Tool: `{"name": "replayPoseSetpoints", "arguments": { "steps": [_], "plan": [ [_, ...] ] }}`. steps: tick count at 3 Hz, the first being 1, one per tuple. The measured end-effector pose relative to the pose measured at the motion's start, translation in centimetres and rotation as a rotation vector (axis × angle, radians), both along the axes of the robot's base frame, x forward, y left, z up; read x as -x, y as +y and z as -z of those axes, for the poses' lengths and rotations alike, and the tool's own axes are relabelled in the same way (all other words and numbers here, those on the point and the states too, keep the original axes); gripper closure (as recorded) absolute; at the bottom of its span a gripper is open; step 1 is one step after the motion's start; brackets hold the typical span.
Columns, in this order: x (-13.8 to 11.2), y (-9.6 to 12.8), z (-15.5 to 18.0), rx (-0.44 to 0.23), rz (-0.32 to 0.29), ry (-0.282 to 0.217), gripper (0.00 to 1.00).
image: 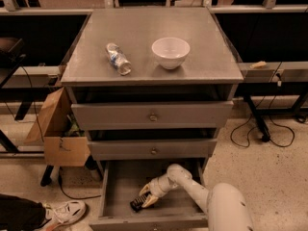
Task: Pick rxbar chocolate from bottom drawer and place on counter
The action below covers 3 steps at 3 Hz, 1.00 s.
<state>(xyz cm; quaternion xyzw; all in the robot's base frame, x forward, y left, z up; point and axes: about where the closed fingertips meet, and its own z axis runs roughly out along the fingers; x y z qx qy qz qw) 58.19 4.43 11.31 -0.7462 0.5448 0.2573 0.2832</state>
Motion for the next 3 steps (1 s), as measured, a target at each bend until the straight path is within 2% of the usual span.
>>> {"name": "replayPoseSetpoints", "arguments": {
  "steps": [1,2,3],
  "plan": [
    [-0.1,-0.2,0.0,-0.01,0.003,0.002,1.0],
    [-0.5,-1.0,-1.9,-0.044,0.032,-0.025,1.0],
    [-1.2,-2.8,-5.3,-0.055,0.092,-0.073,1.0]
  ]
}}
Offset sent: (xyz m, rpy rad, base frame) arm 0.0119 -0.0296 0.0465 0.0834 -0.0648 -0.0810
